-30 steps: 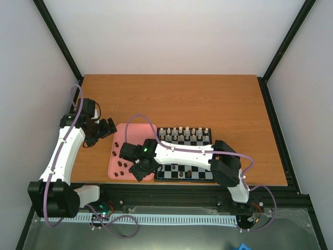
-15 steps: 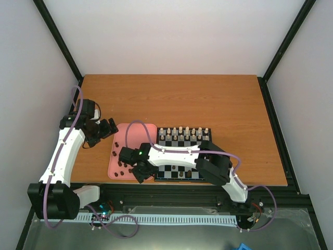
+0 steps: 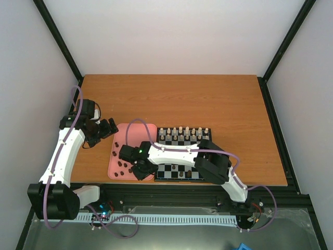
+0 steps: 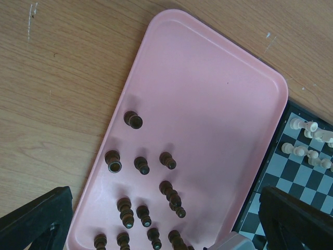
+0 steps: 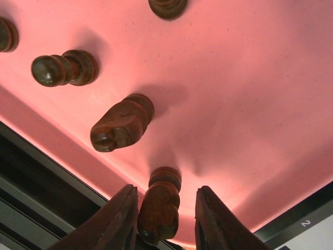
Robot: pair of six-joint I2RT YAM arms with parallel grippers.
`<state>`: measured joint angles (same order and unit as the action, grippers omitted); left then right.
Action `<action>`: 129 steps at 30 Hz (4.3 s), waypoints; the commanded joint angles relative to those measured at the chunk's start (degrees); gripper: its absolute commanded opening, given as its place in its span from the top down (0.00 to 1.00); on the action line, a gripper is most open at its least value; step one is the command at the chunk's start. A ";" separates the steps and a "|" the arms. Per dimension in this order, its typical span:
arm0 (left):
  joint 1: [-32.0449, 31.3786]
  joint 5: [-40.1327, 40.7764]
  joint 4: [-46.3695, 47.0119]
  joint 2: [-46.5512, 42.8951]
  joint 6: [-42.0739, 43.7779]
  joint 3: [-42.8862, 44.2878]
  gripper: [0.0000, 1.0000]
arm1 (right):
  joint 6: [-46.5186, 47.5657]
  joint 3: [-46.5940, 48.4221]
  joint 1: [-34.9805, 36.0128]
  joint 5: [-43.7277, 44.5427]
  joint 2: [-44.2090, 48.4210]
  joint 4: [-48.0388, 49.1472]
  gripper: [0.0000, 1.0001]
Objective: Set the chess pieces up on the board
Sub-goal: Pick up the chess piece from the storage box, then place the chess piece on the chessboard.
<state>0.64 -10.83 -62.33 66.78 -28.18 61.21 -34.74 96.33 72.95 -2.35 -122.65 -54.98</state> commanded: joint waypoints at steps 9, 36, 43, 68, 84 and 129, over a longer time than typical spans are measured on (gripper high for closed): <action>0.27 -0.53 1.15 -1.04 0.88 0.24 0.00 | 0.56 1.19 -0.22 -0.47 -0.75 -0.48 0.85; 0.32 -1.83 1.15 -0.48 0.85 0.67 0.00 | -10.75 -39.06 -25.55 5.88 49.12 -6.30 0.89; 0.28 -2.36 1.33 0.42 0.85 0.75 0.00 | -11.72 -46.54 -25.75 0.77 49.19 -2.61 0.89; 0.37 -1.72 1.49 1.55 1.02 0.32 0.00 | -11.29 -53.59 -24.67 -6.56 52.31 -3.17 0.90; 0.32 -2.00 1.70 2.30 1.11 0.49 0.00 | -12.74 -52.29 -22.88 -0.67 48.91 -2.44 0.90; 0.32 -2.94 2.38 2.43 1.25 0.40 0.00 | -12.35 -41.77 -23.23 8.45 45.47 -8.96 0.44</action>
<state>0.64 -12.67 -61.23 68.90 -28.16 61.21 -45.58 50.74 49.60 0.30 -78.72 -59.66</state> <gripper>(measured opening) 0.998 0.550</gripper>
